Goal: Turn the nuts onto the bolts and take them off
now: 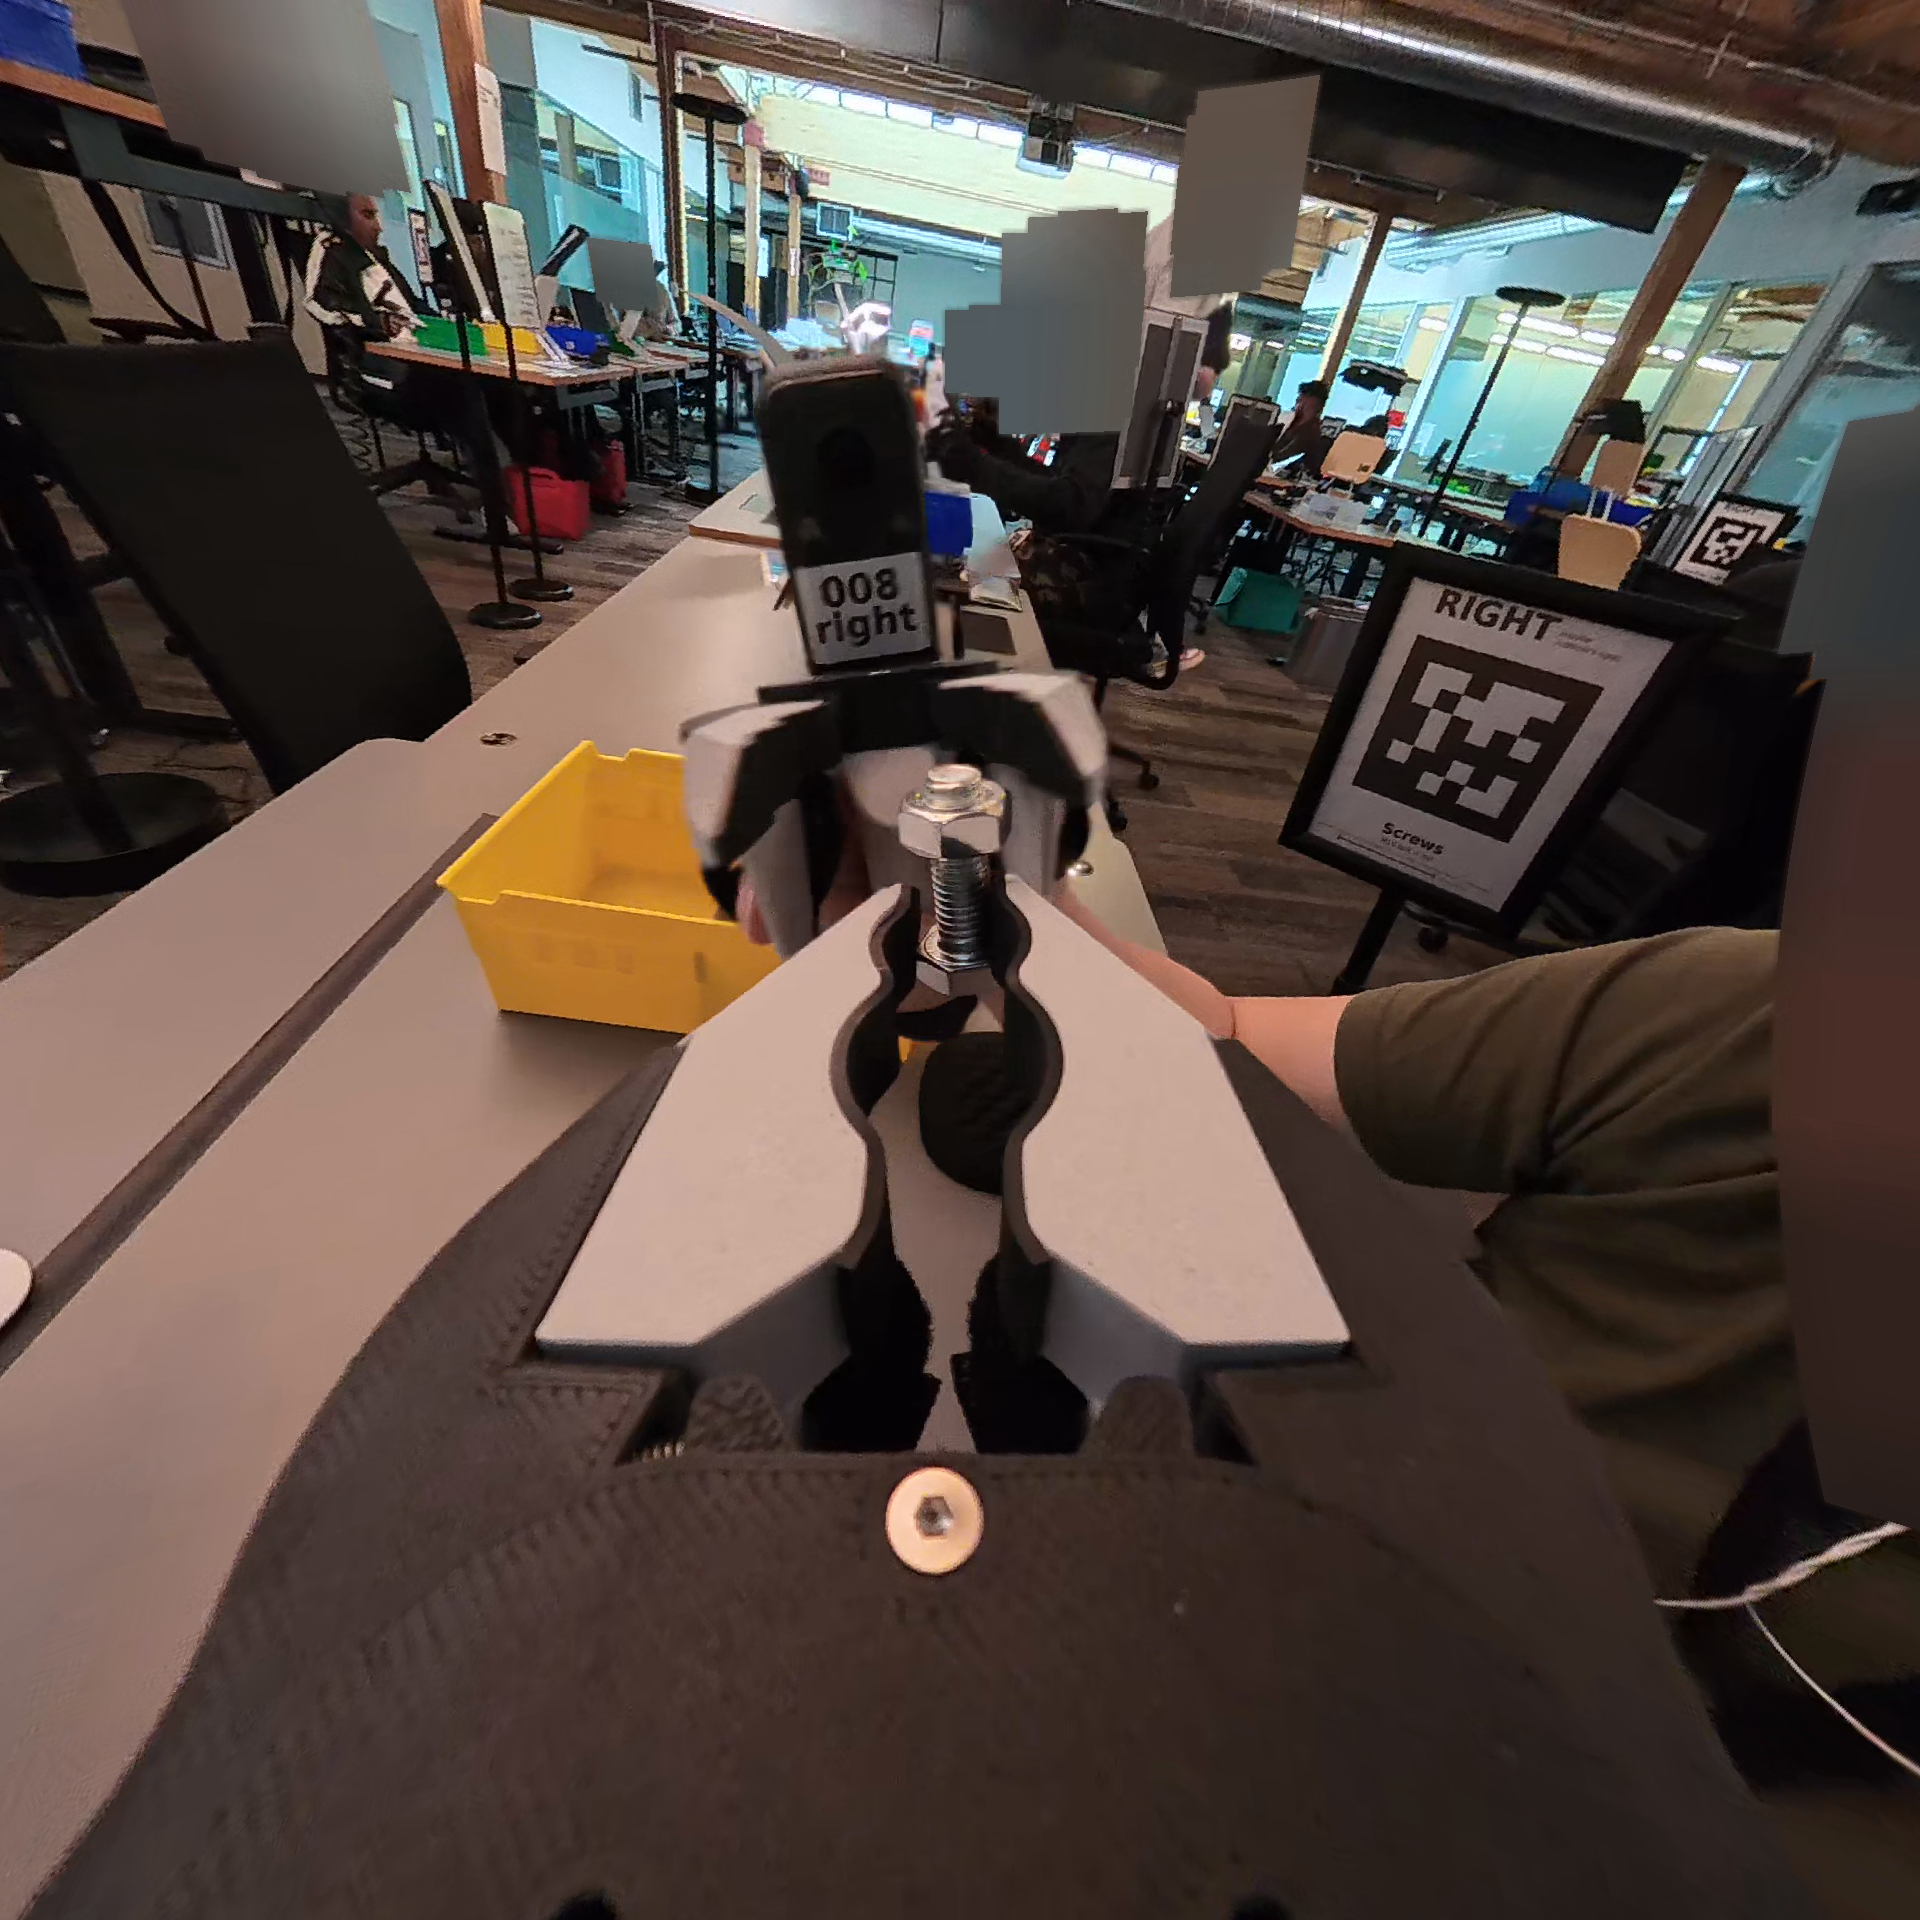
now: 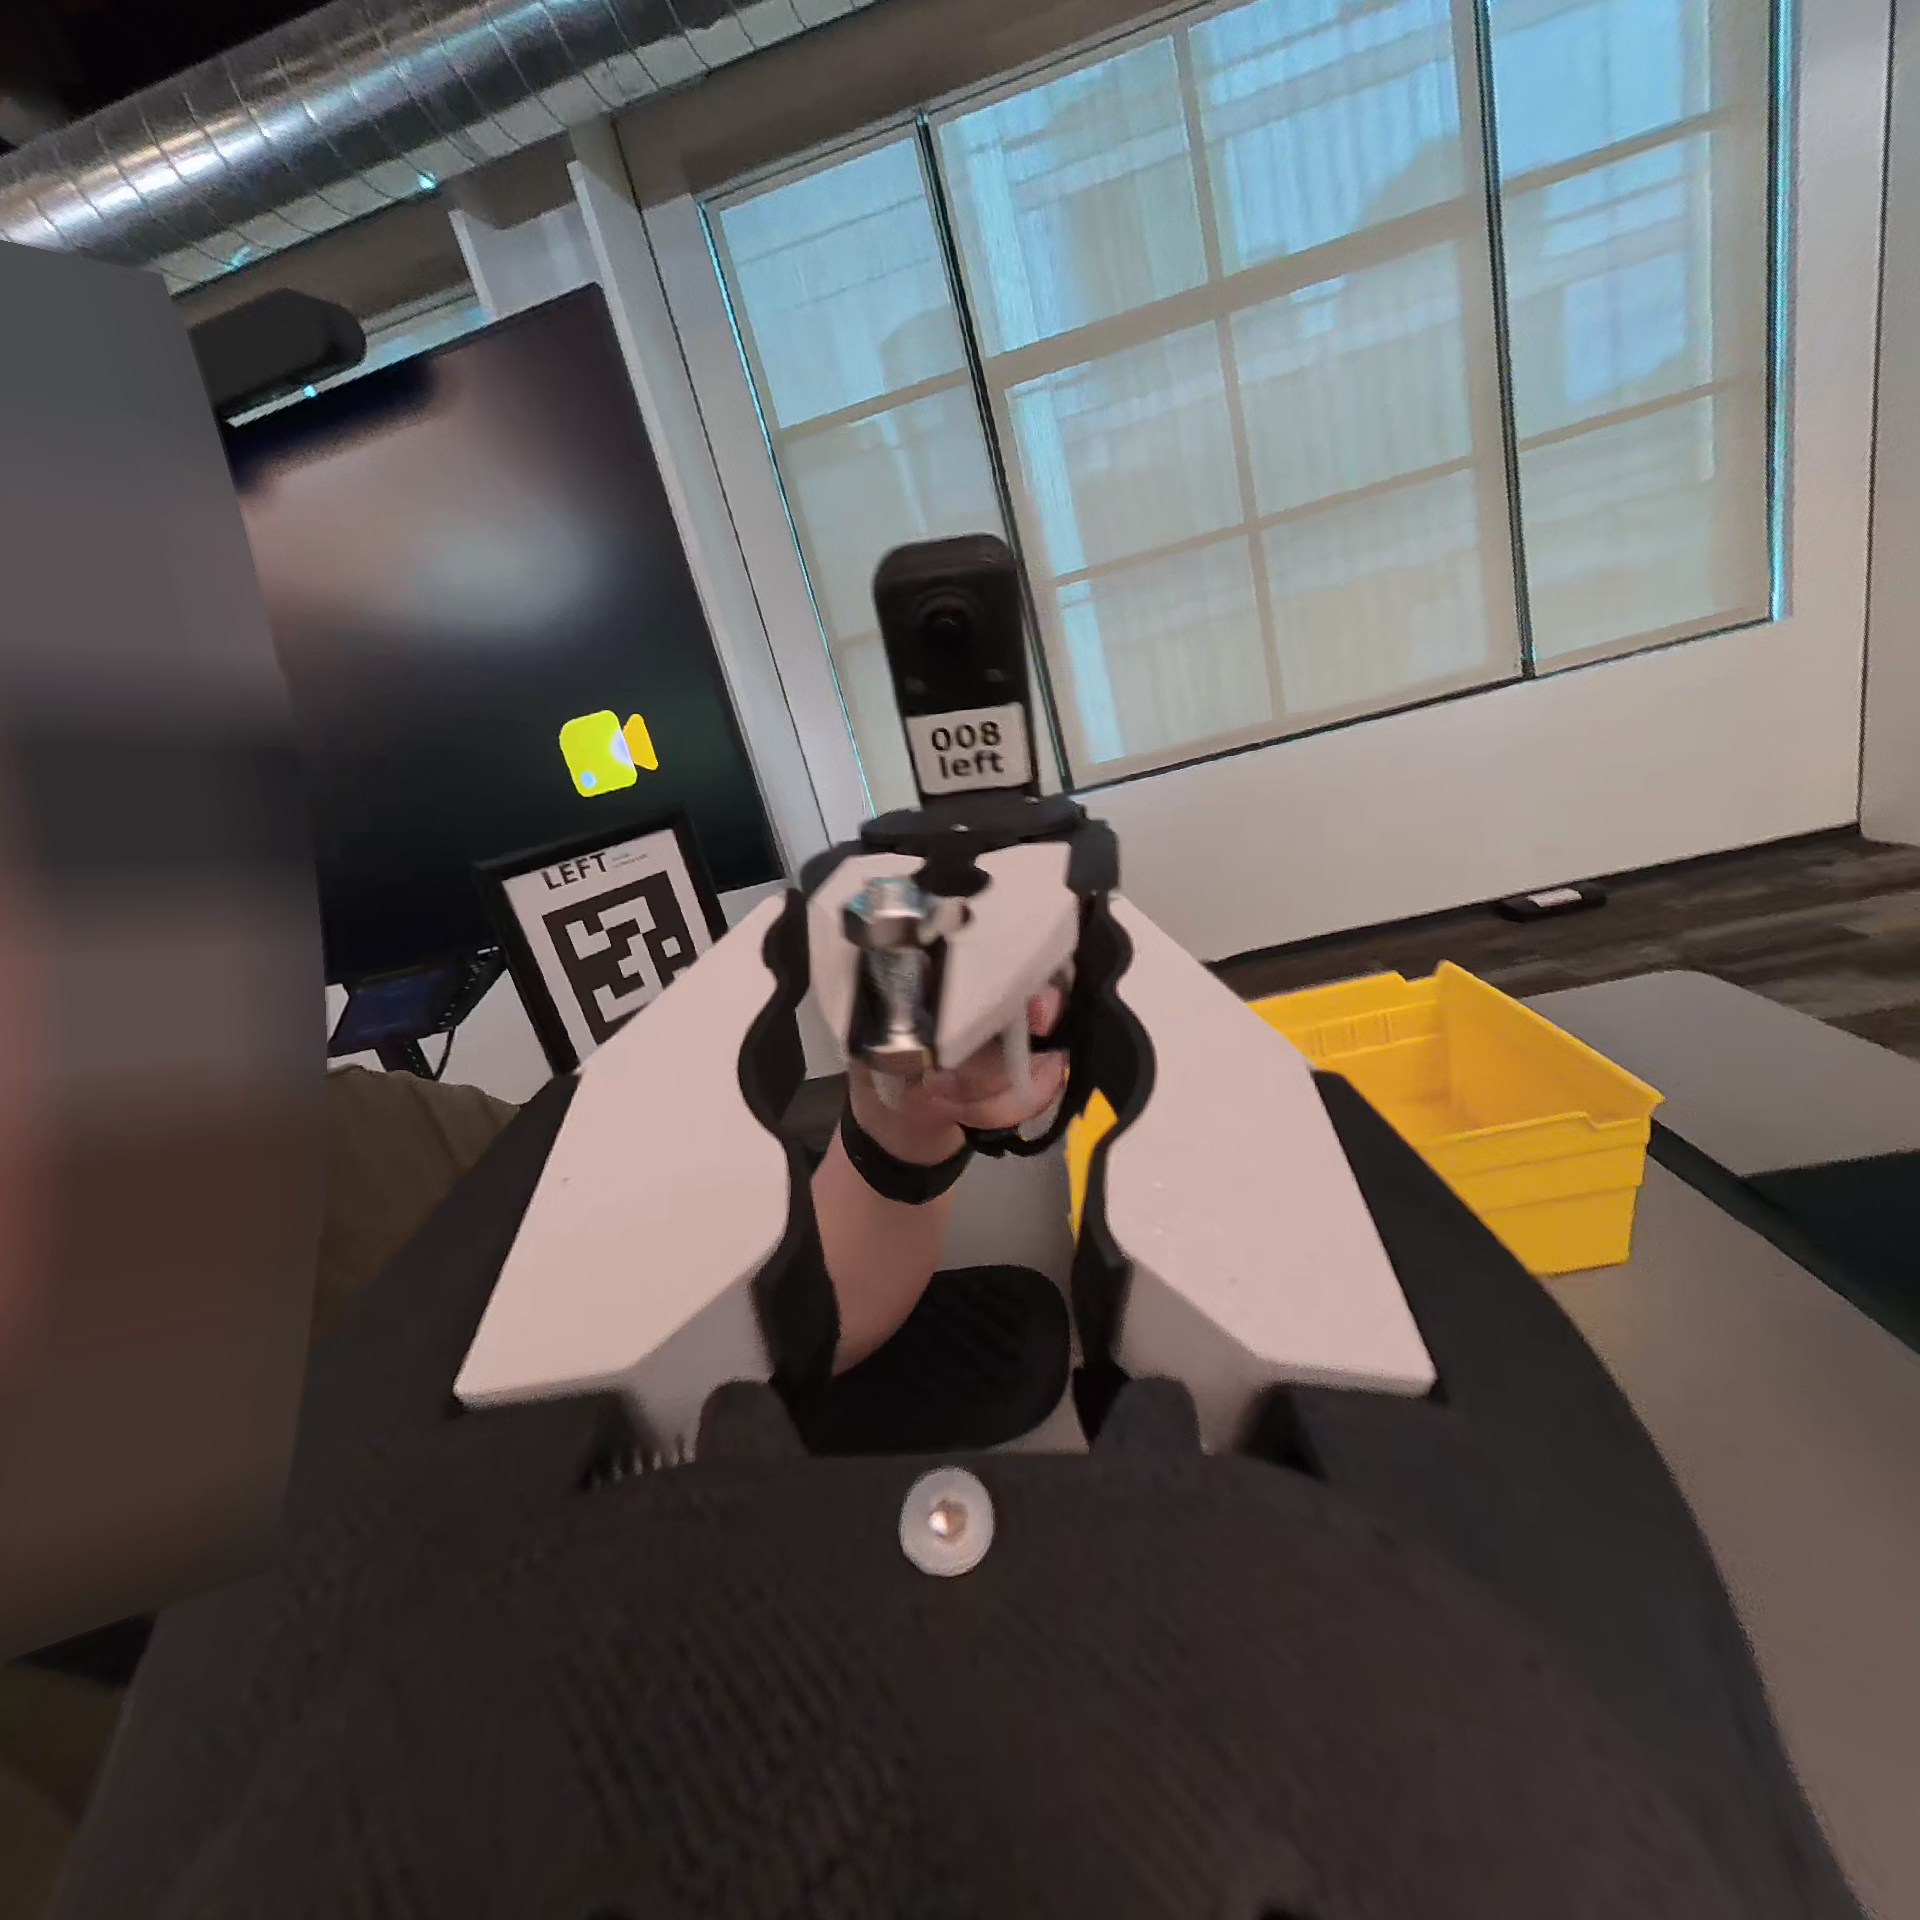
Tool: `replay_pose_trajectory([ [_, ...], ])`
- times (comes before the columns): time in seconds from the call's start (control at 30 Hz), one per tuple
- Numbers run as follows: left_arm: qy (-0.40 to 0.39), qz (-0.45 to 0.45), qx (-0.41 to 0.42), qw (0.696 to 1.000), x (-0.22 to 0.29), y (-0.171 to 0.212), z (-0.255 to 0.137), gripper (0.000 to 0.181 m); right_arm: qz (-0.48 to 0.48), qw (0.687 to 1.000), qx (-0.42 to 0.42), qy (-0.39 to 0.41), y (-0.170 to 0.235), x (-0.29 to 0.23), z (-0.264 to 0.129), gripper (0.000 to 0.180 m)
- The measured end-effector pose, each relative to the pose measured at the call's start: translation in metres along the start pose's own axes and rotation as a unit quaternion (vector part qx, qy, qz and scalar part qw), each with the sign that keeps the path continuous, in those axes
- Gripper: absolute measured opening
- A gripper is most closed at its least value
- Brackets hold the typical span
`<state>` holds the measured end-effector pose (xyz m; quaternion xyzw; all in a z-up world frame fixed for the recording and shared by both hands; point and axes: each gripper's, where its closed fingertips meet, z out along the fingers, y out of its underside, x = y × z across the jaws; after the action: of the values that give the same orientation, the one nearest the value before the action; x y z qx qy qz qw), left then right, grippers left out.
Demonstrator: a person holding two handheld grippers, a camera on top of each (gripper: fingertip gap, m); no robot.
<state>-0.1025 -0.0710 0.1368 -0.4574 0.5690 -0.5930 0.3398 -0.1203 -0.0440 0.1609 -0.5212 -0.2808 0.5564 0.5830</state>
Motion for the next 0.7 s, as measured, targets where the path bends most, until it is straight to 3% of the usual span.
replay_pose_trajectory([
  [0.23,0.034,-0.018,0.024,0.999,0.010,-0.009,-0.006,0.011,0.000,1.000,0.019,0.019,-0.009,0.016,-0.016,0.049],
  [0.47,0.025,-0.009,0.006,1.000,0.008,-0.002,0.001,0.011,-0.021,1.000,-0.011,-0.001,0.005,-0.005,0.005,0.050],
  [0.7,0.021,-0.006,0.019,1.000,0.009,-0.008,-0.006,0.007,0.018,0.999,0.034,-0.014,-0.014,0.009,-0.019,0.046],
])
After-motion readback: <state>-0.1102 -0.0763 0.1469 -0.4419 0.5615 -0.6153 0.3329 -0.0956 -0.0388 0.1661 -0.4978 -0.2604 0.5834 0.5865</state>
